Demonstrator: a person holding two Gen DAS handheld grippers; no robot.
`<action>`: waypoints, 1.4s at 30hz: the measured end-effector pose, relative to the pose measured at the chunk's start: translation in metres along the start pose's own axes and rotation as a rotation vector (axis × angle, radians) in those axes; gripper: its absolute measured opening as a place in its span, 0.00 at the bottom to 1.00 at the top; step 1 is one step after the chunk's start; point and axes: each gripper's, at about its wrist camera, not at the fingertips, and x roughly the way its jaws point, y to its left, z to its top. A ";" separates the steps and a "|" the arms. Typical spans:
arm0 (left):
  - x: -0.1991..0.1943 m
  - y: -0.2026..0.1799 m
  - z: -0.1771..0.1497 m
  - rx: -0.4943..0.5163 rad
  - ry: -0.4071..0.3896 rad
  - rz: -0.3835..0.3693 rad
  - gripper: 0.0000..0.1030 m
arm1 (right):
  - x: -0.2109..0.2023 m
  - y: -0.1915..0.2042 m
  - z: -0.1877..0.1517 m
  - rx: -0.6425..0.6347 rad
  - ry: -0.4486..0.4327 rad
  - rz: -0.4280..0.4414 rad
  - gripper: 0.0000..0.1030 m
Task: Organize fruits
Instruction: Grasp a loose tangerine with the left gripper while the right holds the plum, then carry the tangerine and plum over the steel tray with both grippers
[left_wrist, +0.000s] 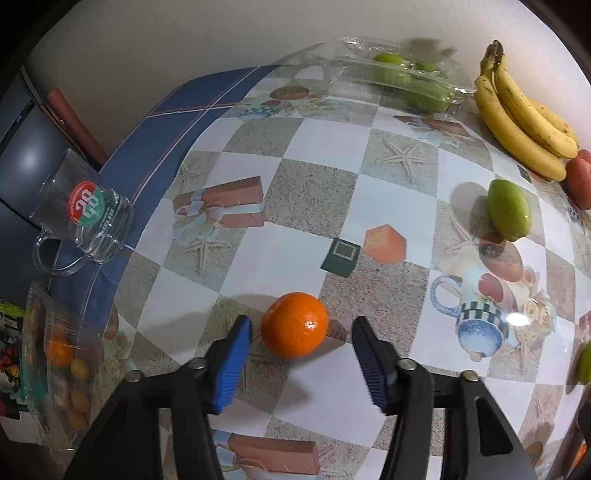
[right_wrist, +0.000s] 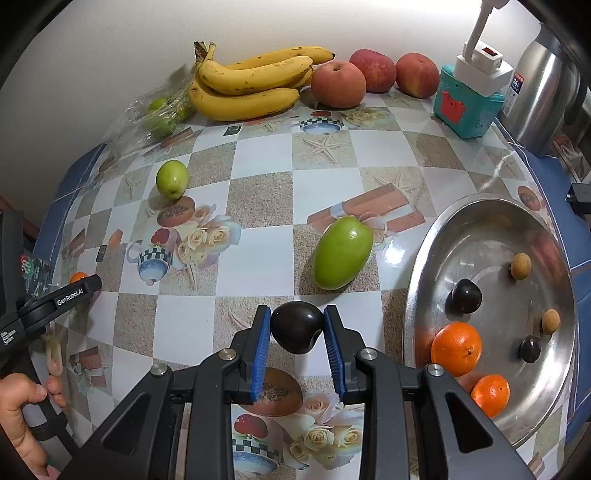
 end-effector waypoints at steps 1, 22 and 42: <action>0.001 0.001 0.000 -0.004 0.002 0.003 0.48 | 0.000 0.000 0.000 0.000 0.001 0.001 0.29; -0.013 0.007 0.002 -0.027 -0.013 -0.044 0.37 | -0.002 0.002 0.001 0.001 -0.001 0.021 0.29; -0.095 -0.058 -0.007 0.030 -0.129 -0.280 0.37 | -0.033 -0.079 0.005 0.253 -0.065 -0.010 0.29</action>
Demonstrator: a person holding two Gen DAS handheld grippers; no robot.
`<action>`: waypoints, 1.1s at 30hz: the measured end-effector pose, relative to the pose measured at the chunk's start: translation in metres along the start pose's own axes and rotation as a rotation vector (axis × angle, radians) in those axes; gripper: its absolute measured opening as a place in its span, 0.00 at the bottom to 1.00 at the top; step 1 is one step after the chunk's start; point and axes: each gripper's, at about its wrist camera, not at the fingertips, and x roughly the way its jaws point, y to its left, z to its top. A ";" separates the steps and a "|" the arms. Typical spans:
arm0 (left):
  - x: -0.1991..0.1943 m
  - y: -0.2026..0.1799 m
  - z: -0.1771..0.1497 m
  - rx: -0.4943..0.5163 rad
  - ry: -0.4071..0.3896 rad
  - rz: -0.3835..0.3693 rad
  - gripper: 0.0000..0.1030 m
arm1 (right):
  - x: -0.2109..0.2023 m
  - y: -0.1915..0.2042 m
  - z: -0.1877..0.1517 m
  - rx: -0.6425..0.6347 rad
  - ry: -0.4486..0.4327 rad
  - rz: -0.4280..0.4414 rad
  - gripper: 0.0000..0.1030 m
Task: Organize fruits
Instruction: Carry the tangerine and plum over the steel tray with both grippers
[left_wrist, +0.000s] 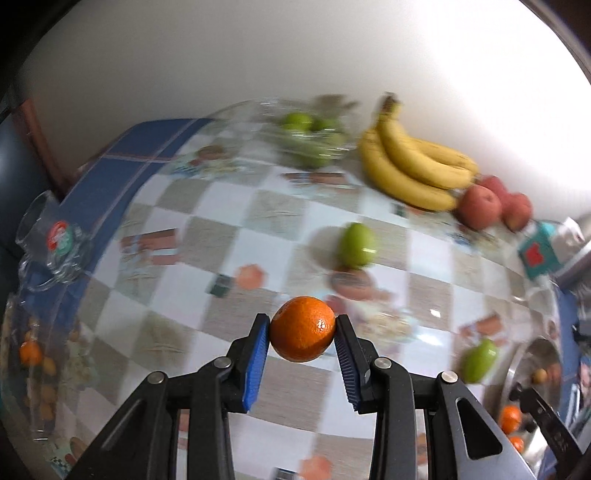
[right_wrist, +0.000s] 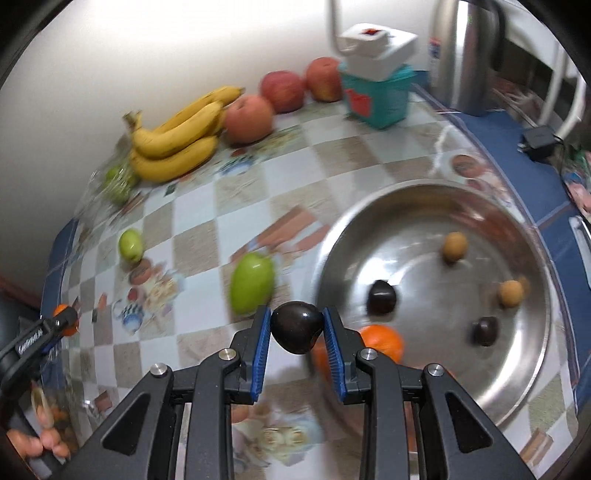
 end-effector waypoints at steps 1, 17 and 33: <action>-0.002 -0.009 -0.002 0.015 0.000 -0.018 0.37 | -0.003 -0.008 0.001 0.019 -0.007 -0.006 0.29; -0.026 -0.152 -0.047 0.341 0.002 -0.169 0.37 | -0.032 -0.123 0.015 0.306 -0.083 -0.063 0.29; -0.001 -0.229 -0.089 0.497 0.093 -0.289 0.37 | -0.007 -0.141 0.015 0.314 -0.027 -0.058 0.30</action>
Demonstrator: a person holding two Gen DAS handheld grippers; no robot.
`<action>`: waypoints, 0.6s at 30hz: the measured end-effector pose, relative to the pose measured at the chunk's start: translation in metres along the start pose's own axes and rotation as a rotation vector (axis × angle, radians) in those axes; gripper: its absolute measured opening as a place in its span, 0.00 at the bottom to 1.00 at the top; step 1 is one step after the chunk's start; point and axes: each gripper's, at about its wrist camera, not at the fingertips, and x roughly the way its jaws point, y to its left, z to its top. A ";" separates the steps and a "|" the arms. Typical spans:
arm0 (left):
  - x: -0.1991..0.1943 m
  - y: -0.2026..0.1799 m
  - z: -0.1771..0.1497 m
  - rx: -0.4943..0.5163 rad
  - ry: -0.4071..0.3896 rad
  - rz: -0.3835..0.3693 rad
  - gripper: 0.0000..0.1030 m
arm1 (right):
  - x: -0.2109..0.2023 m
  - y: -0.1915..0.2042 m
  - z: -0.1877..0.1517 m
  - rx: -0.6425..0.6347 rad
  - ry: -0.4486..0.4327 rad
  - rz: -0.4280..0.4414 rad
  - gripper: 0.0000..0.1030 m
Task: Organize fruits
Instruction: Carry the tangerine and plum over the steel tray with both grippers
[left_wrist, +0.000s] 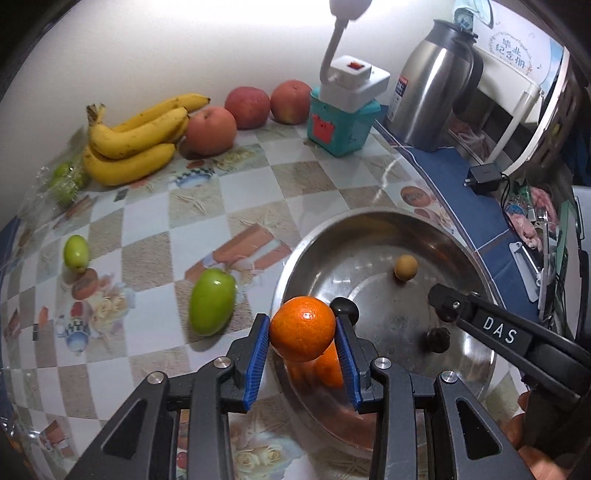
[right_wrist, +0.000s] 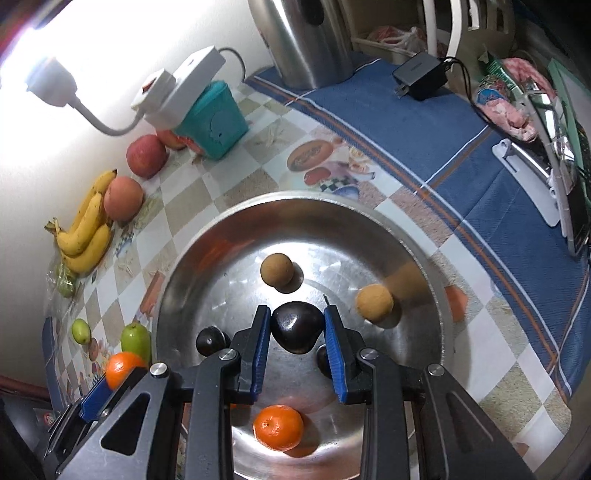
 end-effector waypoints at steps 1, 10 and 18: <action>0.002 0.000 0.000 -0.003 0.005 -0.005 0.37 | 0.002 0.001 -0.001 -0.002 0.001 0.000 0.30; 0.019 -0.008 -0.002 0.018 0.031 -0.009 0.37 | 0.015 0.006 -0.003 -0.021 0.026 0.000 0.30; 0.023 -0.013 -0.003 0.036 0.047 0.001 0.38 | 0.025 0.009 -0.005 -0.034 0.067 -0.011 0.30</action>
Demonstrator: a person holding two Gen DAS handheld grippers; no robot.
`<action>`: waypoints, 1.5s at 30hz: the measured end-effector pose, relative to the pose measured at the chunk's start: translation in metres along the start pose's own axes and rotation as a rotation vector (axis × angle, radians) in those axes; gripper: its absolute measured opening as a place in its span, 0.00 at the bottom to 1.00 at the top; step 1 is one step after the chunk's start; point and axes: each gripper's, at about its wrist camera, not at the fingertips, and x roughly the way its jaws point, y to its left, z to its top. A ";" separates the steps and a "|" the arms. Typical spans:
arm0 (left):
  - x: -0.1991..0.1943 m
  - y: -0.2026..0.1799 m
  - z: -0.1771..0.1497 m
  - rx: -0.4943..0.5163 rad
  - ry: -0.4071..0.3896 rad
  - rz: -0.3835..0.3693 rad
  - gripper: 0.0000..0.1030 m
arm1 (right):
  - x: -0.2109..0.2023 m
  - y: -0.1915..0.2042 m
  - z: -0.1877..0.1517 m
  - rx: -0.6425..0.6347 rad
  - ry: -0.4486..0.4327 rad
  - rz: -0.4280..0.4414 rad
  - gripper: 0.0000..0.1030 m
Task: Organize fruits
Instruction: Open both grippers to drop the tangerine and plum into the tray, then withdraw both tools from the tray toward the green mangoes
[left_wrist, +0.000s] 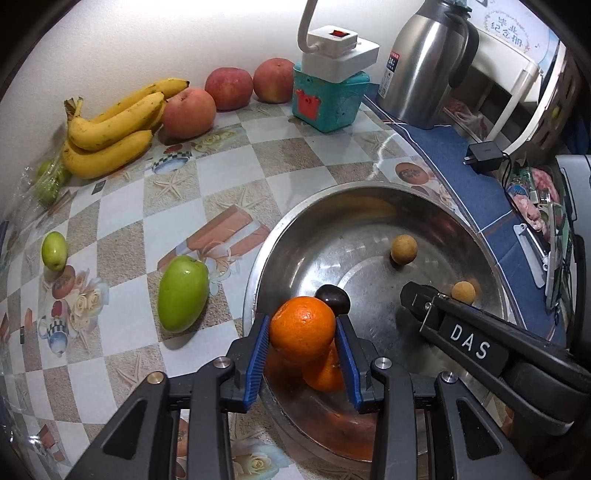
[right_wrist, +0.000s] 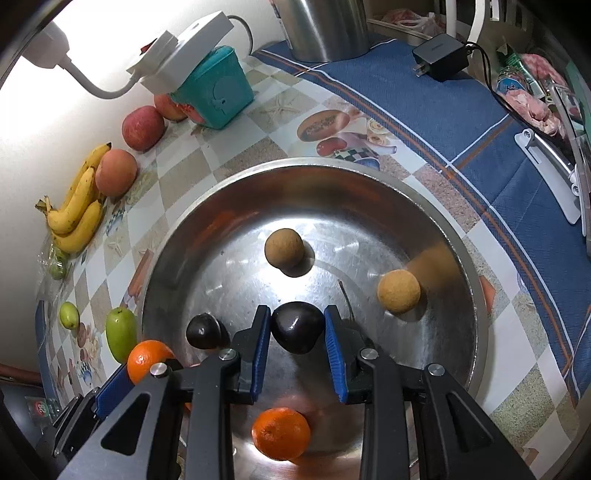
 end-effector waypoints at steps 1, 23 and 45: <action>0.000 0.000 0.000 -0.001 0.000 -0.001 0.38 | 0.000 0.001 0.000 -0.003 0.003 -0.003 0.30; -0.021 0.025 0.006 -0.075 -0.033 0.011 0.55 | -0.032 0.012 0.004 -0.034 -0.068 -0.008 0.39; -0.055 0.135 -0.005 -0.397 -0.084 0.155 0.60 | -0.040 0.049 -0.016 -0.160 -0.050 0.011 0.38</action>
